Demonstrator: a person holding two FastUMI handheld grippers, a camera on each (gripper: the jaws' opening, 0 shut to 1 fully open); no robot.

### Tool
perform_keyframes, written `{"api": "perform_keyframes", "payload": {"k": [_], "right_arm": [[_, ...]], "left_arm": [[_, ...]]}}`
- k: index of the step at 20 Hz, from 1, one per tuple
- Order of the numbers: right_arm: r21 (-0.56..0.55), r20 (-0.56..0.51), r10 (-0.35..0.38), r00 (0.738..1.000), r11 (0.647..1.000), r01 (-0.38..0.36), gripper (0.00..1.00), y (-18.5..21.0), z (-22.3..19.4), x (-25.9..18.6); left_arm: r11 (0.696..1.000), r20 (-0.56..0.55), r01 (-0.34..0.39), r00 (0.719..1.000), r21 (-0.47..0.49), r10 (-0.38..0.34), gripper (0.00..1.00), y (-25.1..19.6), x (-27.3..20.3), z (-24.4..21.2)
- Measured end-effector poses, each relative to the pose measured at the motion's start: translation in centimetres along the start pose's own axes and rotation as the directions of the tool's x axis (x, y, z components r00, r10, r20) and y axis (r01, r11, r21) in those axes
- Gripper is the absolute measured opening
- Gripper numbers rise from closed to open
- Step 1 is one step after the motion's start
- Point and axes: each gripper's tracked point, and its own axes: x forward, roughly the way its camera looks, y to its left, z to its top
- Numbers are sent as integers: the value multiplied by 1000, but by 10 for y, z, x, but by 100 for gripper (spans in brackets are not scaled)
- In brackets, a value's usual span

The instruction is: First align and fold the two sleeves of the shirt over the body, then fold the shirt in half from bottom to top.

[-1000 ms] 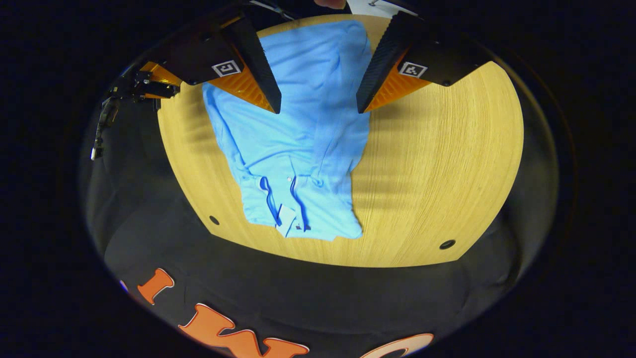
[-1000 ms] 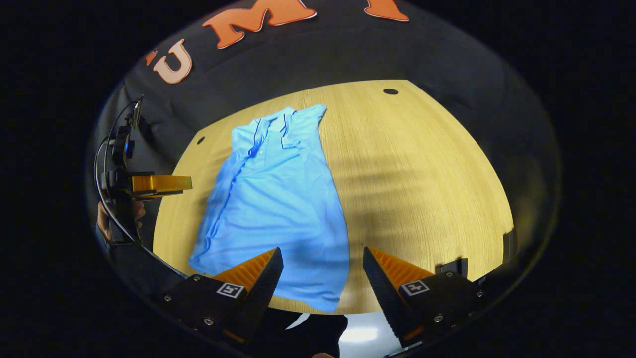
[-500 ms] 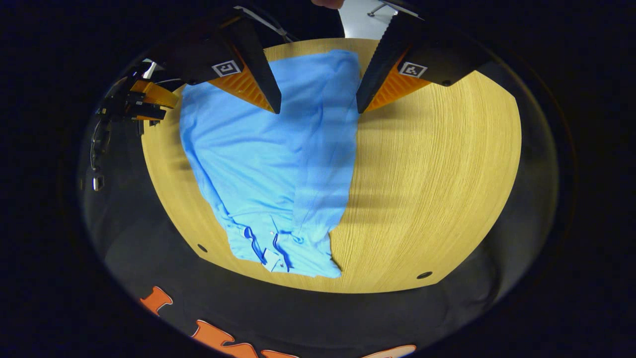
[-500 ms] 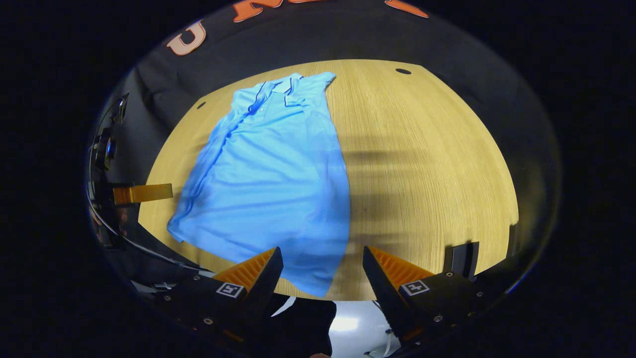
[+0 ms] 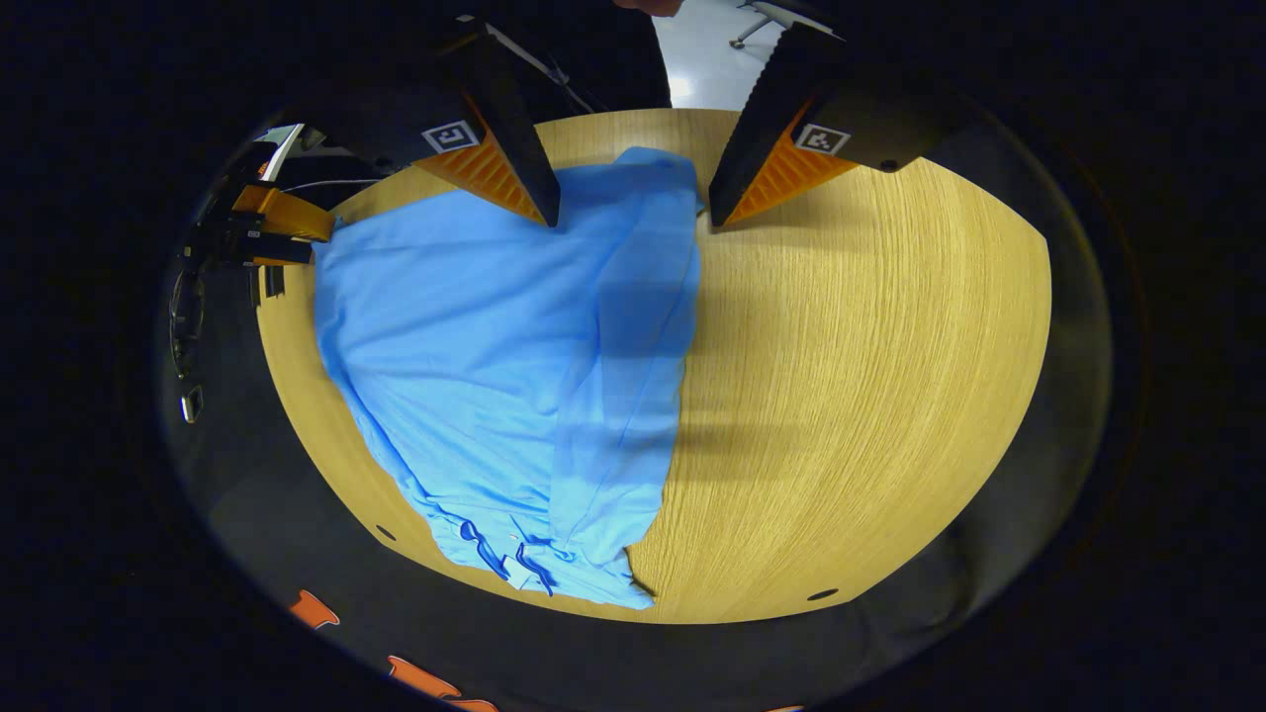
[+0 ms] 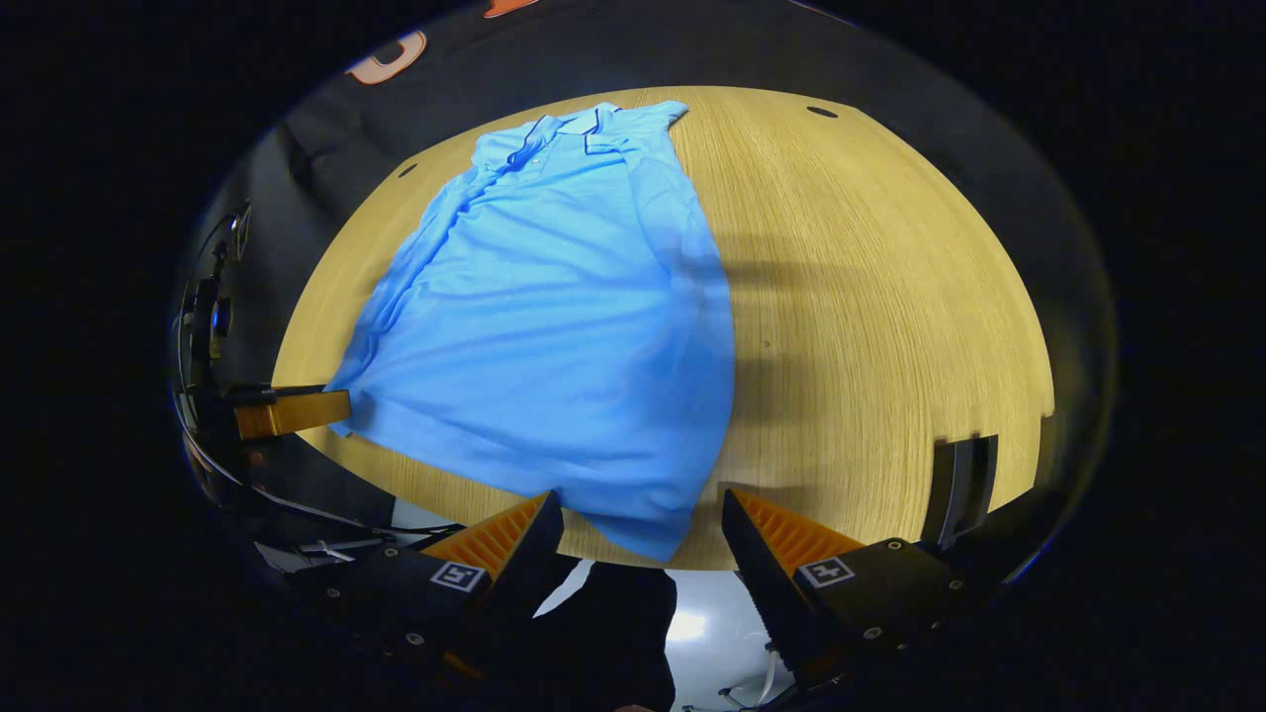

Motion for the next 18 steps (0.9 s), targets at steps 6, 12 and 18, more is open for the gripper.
{"api": "perform_keyframes", "payload": {"k": [6, 12, 18], "right_arm": [[-20, 18, -66, 998, 998, 66, 90, -3, 3, 7], [-41, 55, -132, 990, 990, 135, 72, -9, 12, 13], [16, 84, -110, 990, 994, 109, 14, -7, 21, 17]], "left_arm": [[991, 52, -82, 996, 104, 77, 98, 0, 9, 3], [985, 87, -87, 993, 146, 75, 100, -16, 14, 13], [980, 68, -45, 997, 196, 32, 28, -42, 20, 13]]}}
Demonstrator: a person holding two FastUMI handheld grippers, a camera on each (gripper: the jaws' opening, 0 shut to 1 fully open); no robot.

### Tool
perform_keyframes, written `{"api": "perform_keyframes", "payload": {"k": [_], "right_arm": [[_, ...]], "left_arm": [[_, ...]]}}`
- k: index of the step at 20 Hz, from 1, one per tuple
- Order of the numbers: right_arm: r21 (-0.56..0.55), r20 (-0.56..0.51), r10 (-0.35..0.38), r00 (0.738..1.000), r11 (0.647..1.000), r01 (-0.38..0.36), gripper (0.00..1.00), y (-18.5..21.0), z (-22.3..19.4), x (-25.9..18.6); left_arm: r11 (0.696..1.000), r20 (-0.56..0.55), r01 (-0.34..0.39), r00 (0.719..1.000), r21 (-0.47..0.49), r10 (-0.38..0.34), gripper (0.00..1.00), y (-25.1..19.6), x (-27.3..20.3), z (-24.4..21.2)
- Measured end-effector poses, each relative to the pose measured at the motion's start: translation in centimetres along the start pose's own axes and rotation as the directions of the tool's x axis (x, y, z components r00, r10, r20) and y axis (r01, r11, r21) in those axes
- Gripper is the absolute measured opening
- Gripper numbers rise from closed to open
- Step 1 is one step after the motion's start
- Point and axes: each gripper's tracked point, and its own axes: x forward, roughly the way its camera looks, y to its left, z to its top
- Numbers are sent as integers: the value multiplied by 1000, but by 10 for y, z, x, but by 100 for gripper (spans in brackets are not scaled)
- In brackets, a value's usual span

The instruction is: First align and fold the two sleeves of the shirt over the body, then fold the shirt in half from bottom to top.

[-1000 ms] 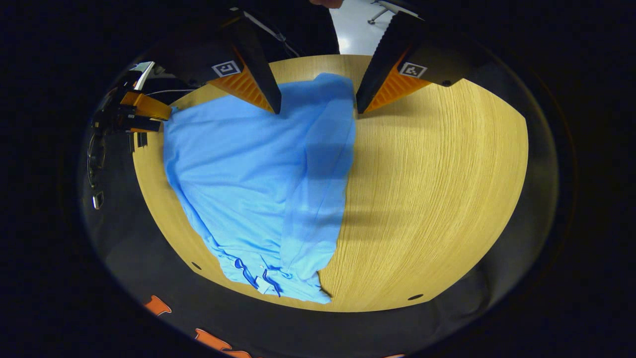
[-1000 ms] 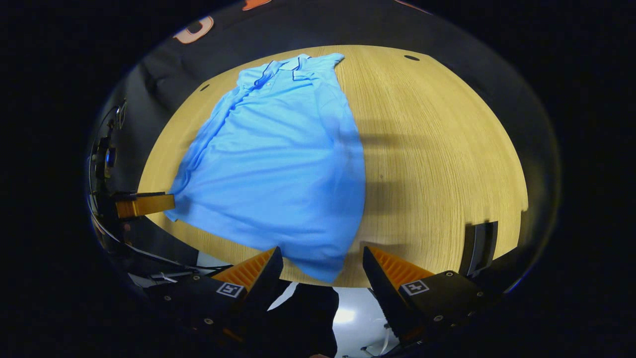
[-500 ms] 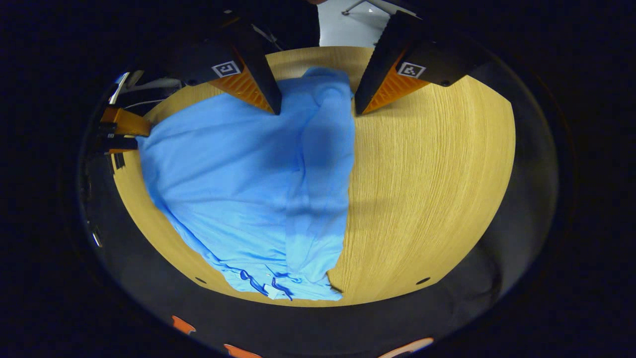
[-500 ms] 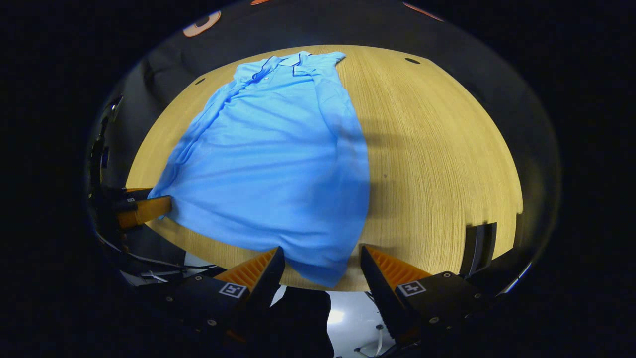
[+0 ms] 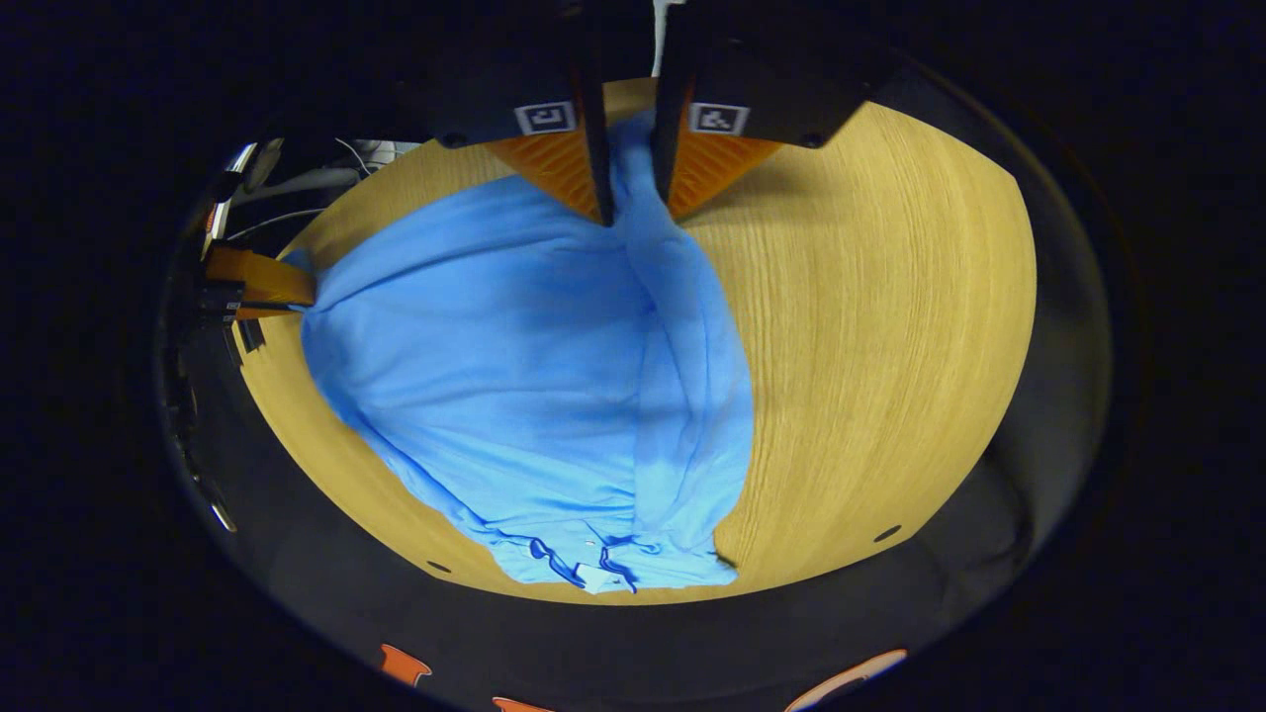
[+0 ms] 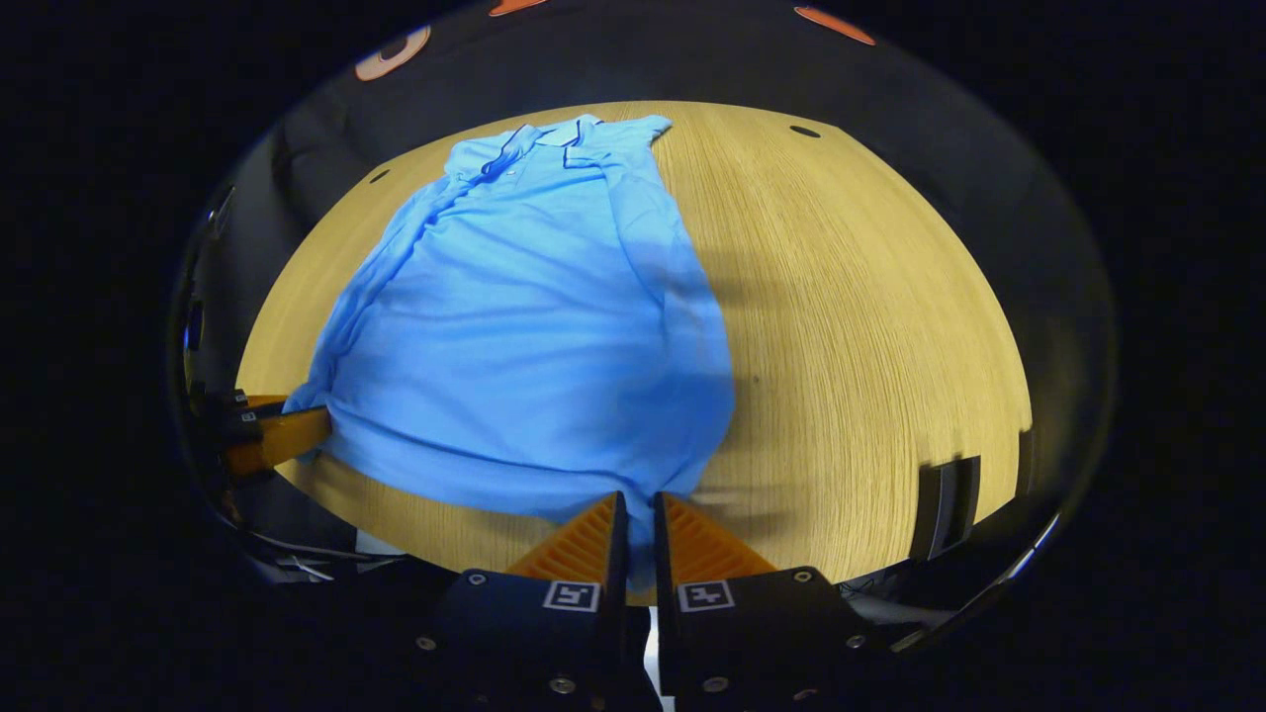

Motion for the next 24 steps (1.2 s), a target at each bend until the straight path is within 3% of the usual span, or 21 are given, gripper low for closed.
{"api": "perform_keyframes", "payload": {"k": [1, 4, 9, 12, 18, 24], "right_arm": [[0, 6, 7, 1000, 1000, -7, 10, 1, 0, 0], [48, -3, 37, 999, 998, -37, 5, 1, -1, -1], [86, 47, 60, 997, 994, -64, 4, -5, 19, -12], [81, 91, 76, 993, 993, -84, 4, -9, 38, -25], [-24, 190, 94, 977, 996, -91, 4, -13, 92, -55], [-109, 255, 74, 964, 993, -48, 4, -12, 152, -66]], "left_arm": [[1000, 3, 5, 1000, -2, -5, 16, -2, 0, 1], [999, 7, 28, 1000, -28, -28, 10, -3, -2, 2], [999, 76, 49, 996, -2, -49, 8, -11, -16, 27], [999, 131, 39, 991, -38, -34, 8, -11, -27, 49], [998, 264, 32, 964, -57, -16, 8, -5, -60, 109], [1000, 333, 17, 943, -23, -8, 8, 4, -67, 165]]}}
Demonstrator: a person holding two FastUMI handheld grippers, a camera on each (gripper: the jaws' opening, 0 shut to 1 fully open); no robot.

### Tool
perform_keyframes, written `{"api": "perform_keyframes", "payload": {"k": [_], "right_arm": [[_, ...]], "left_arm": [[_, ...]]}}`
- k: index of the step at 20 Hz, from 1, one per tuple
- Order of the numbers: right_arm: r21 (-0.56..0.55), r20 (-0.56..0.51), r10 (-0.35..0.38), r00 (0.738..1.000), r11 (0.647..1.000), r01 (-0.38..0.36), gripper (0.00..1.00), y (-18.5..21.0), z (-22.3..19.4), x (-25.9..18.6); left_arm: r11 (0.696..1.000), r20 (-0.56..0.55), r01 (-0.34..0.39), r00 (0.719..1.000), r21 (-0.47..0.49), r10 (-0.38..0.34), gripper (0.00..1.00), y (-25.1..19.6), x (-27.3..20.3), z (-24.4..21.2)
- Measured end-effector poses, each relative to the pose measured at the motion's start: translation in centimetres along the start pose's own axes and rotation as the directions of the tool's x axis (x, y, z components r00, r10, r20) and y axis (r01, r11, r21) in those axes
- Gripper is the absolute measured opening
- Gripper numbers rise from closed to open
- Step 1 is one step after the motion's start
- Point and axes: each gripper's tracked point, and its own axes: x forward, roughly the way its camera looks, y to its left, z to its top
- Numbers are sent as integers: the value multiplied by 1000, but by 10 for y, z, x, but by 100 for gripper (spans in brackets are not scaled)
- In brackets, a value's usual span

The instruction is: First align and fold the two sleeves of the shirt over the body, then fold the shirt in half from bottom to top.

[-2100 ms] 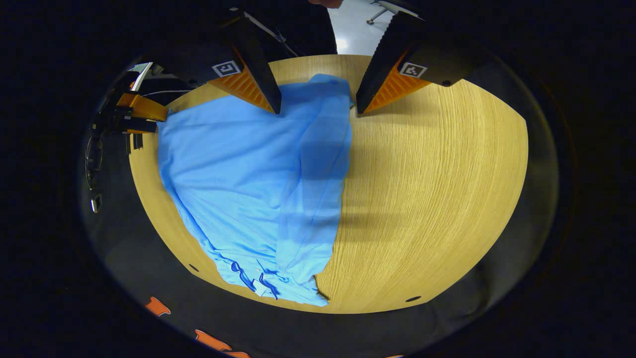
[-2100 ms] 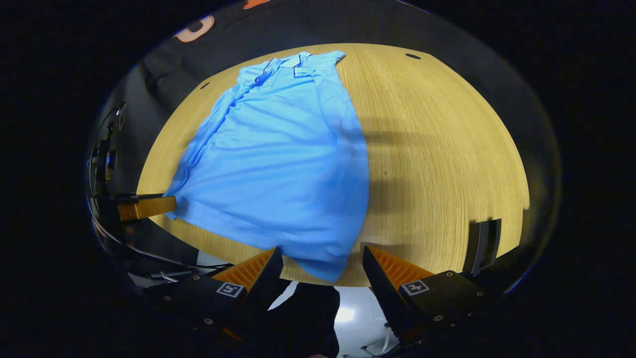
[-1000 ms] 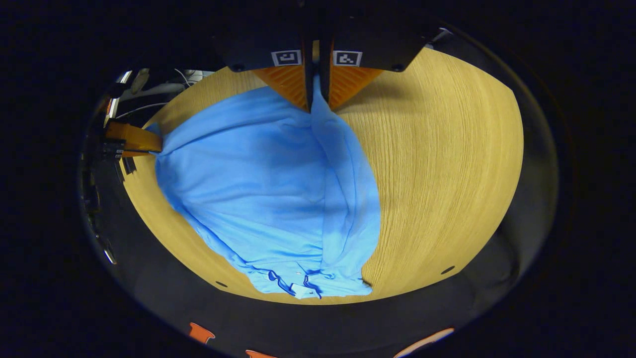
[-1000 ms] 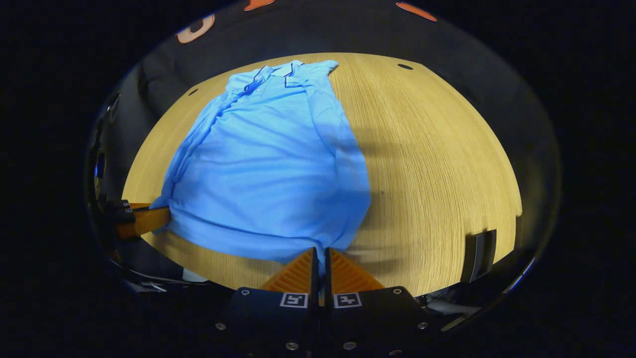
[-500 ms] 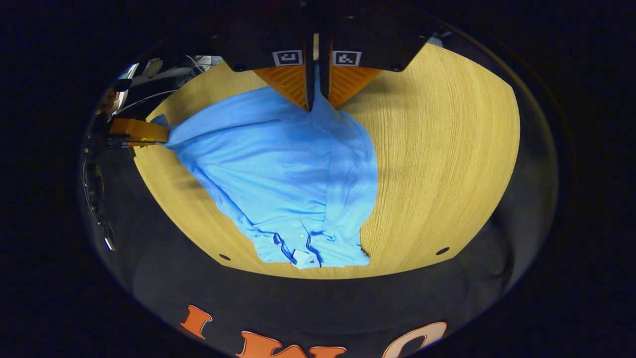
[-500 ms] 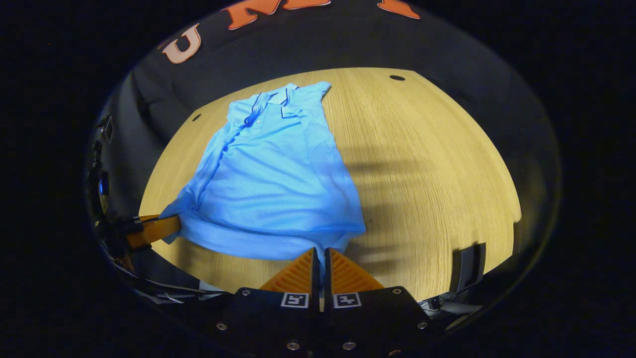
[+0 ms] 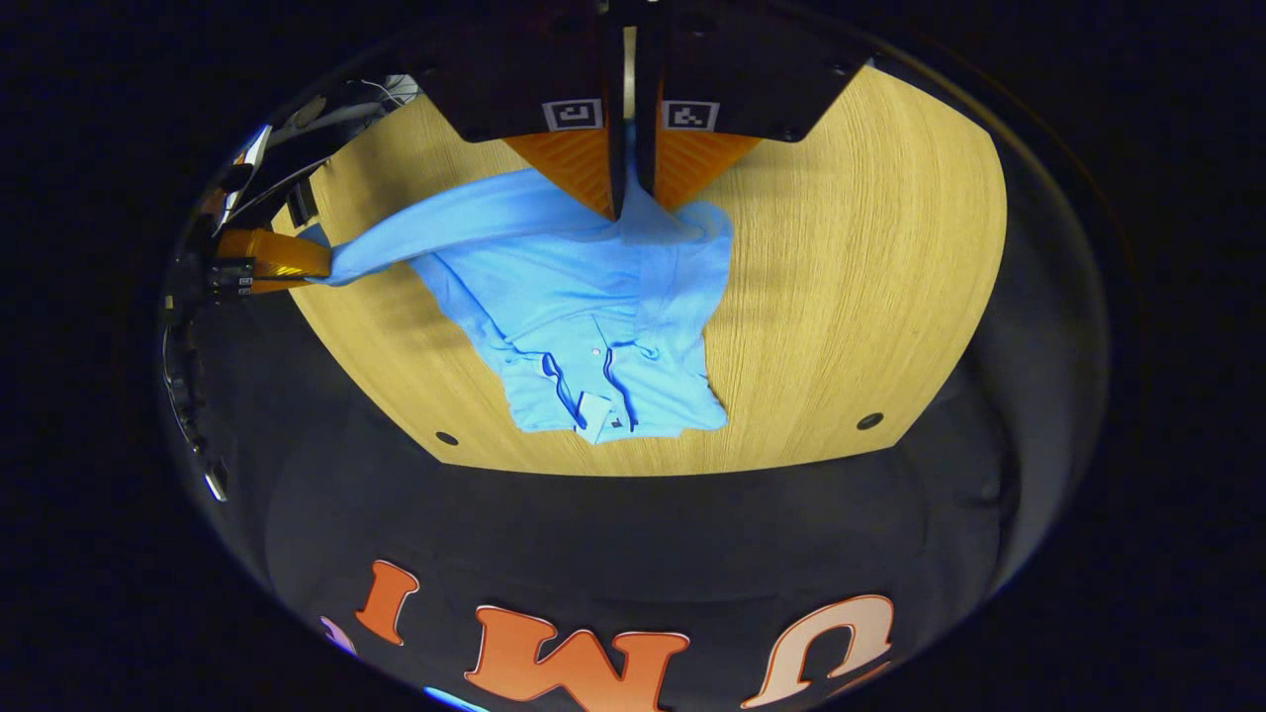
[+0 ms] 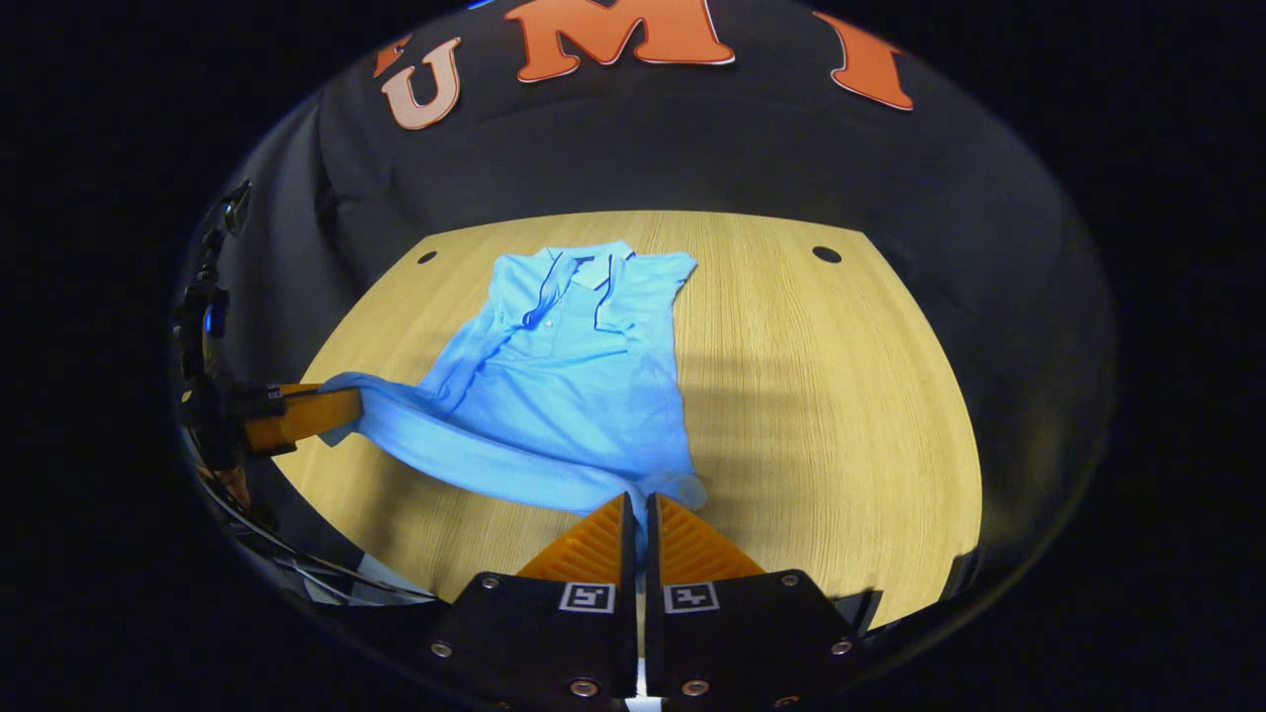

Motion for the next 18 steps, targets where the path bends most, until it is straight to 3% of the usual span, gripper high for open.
{"api": "perform_keyframes", "payload": {"k": [10, 18], "right_arm": [[-35, 50, -65, 997, 997, 67, 4, -8, 108, 56], [-79, 35, -71, 997, 994, 74, 4, -11, 169, 121]], "left_arm": [[999, 41, 41, 998, 26, -43, 8, 33, 64, 88], [998, 65, 46, 997, 43, -49, 8, 63, 134, 151]]}}
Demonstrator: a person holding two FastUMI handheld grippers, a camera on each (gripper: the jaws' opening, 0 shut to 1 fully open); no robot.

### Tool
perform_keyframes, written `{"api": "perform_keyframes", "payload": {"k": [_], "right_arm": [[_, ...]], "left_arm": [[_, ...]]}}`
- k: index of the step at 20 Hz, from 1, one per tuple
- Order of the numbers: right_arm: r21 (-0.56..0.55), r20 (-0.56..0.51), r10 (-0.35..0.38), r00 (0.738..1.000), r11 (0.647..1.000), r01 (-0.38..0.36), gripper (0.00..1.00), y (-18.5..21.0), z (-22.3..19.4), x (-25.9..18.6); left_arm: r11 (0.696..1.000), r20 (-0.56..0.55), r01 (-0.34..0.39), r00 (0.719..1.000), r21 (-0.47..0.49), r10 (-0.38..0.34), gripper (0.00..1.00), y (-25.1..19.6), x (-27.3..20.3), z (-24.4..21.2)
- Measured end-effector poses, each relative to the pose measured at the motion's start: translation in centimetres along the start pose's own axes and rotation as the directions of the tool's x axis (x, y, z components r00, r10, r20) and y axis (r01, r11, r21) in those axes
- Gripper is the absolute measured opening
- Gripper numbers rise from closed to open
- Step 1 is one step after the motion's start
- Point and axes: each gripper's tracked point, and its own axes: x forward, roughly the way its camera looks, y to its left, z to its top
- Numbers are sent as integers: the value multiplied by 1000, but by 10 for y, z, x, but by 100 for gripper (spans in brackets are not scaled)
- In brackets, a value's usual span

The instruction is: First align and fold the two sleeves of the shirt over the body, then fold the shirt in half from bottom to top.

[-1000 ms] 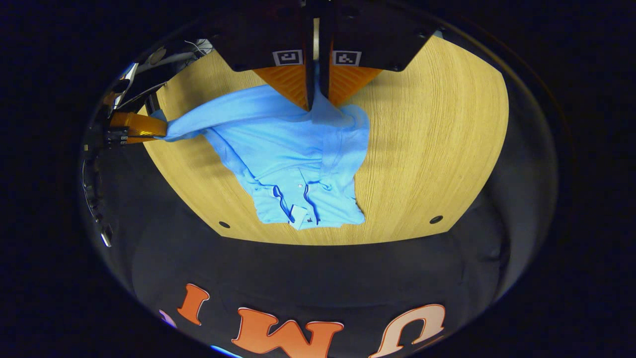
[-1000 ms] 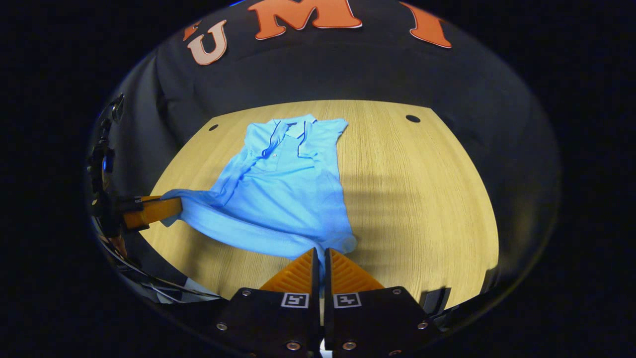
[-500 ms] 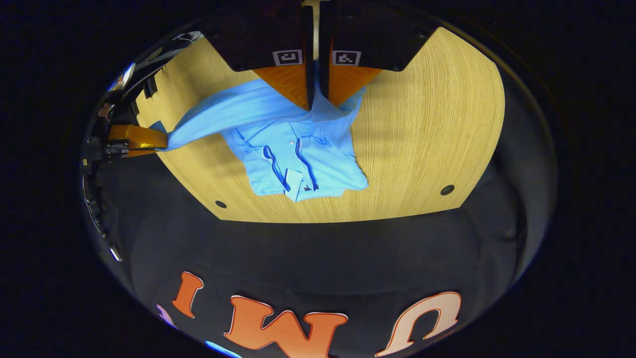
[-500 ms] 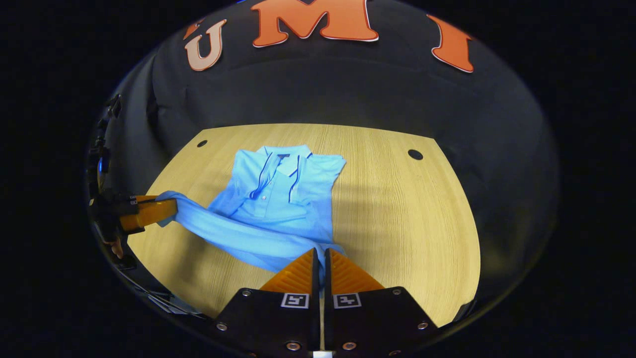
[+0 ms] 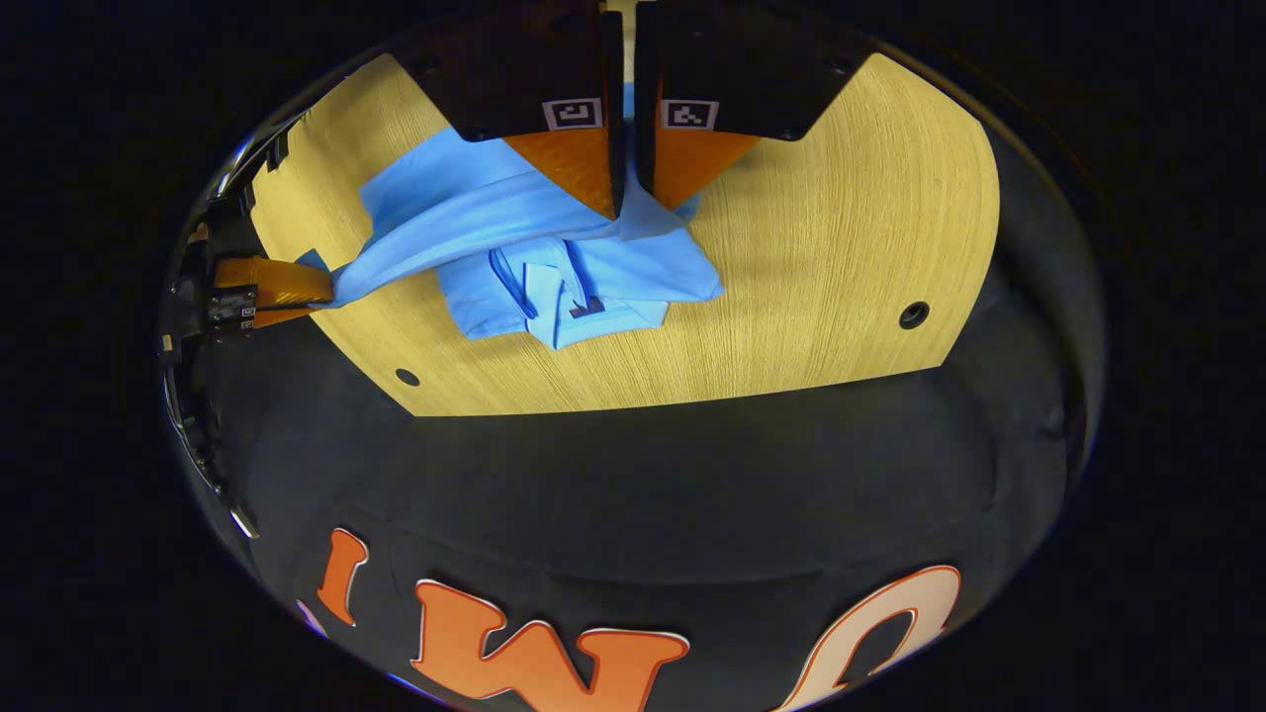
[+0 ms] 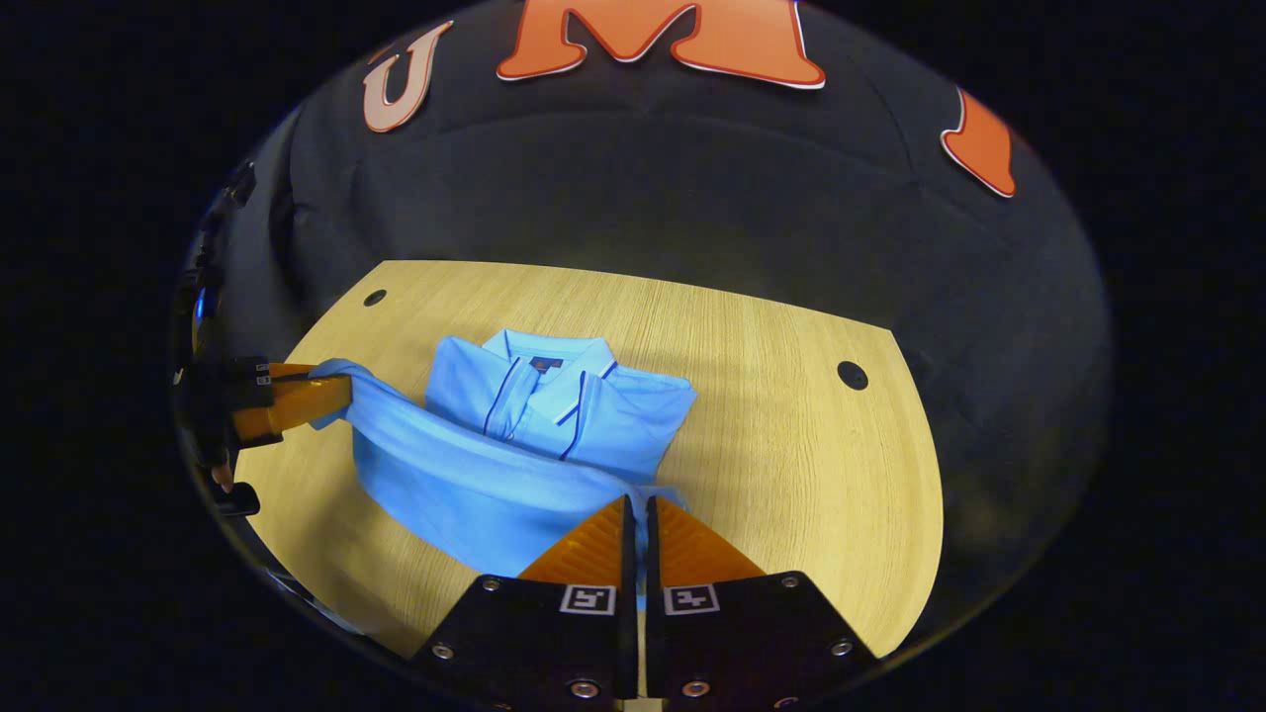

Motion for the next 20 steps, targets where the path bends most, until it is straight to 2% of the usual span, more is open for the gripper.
{"api": "perform_keyframes", "payload": {"k": [9, 12, 15, 16, 18, 19, 20], "right_arm": [[62, 6, -4, 1000, 998, 4, 4, -11, 59, 90], [122, -22, 13, 1000, 993, -10, 4, -12, 69, 112], [182, -35, -17, 999, 983, 23, 5, -24, 72, 130], [205, -49, -20, 999, 978, 29, 8, -26, 73, 130], [196, -43, -27, 999, 980, 35, 29, -28, 71, 129], [177, -21, -38, 999, 983, 41, 54, -30, 73, 127], [160, -1, -45, 999, 986, 45, 63, -31, 76, 121]], "left_arm": [[999, -34, -8, 999, -37, 7, 8, 31, 88, 28], [999, -66, -26, 998, -45, 23, 8, 42, 113, 33], [999, -66, -23, 998, -42, 20, 13, 43, 128, 41], [999, -55, -41, 998, -33, 39, 18, 46, 129, 44], [997, -49, -71, 996, -35, 69, 53, 51, 129, 47], [995, -45, -93, 995, -38, 91, 71, 55, 121, 47], [994, -37, -102, 994, -44, 101, 89, 56, 115, 50]]}}
